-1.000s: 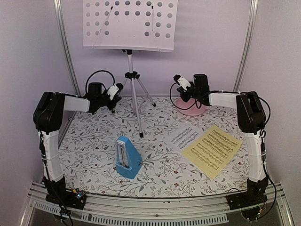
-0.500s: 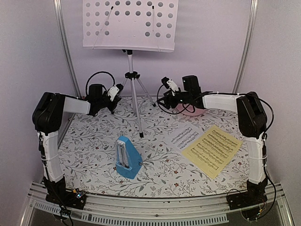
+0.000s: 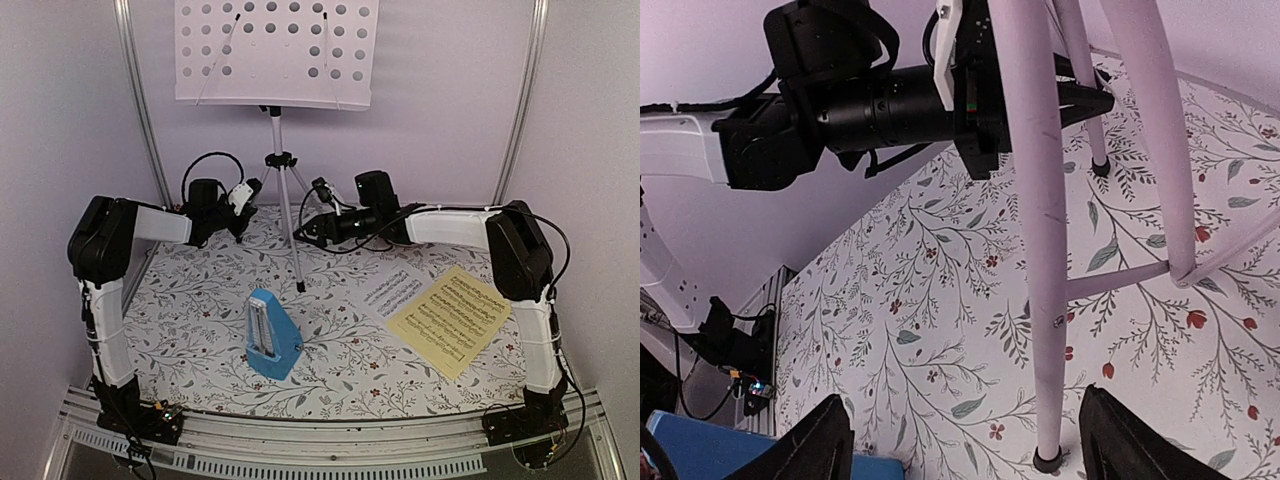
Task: Set up the instrument practice props
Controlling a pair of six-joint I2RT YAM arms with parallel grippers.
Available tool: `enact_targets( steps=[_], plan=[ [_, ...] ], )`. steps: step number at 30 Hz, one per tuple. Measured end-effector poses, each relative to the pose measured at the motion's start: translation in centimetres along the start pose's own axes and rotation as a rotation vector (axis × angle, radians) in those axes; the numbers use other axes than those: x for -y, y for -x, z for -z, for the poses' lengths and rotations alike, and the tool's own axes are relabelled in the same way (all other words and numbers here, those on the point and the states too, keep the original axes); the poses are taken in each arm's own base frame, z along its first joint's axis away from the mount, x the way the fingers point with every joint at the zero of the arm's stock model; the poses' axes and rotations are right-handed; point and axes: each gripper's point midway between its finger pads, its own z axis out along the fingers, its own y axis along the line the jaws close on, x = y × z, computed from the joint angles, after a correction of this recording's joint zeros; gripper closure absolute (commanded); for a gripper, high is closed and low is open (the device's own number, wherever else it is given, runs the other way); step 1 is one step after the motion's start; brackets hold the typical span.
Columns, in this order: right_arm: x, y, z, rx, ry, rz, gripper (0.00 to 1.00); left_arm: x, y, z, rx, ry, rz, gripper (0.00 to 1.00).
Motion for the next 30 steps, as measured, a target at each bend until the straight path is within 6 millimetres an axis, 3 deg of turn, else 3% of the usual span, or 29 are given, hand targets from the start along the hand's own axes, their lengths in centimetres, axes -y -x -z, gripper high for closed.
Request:
enact_targets(
  steps=[7,14,18,24,27,30],
  plan=[
    [1.6,-2.4,-3.2,-0.037,0.007,-0.070,0.19,0.1,0.1,0.1,0.001,-0.001,0.002,1.00],
    [3.8,-4.3,-5.4,-0.052,0.010,-0.108,0.29,0.2,0.1,0.1,0.000,0.001,0.003,1.00],
    [4.0,-4.9,-5.8,-0.054,0.028,-0.134,0.48,0.3,0.2,0.0,-0.002,0.004,0.005,1.00],
    [3.7,-4.6,-5.9,-0.040,0.051,-0.127,1.00,0.6,0.4,0.0,-0.001,0.003,0.010,1.00],
    [2.6,-4.5,-6.0,-0.015,0.083,0.045,1.00,0.8,0.6,0.0,0.002,-0.002,0.014,1.00],
    [1.8,-4.8,-5.1,-0.028,0.055,0.035,1.00,1.1,0.5,0.3,-0.008,-0.005,0.015,1.00]
  ],
)
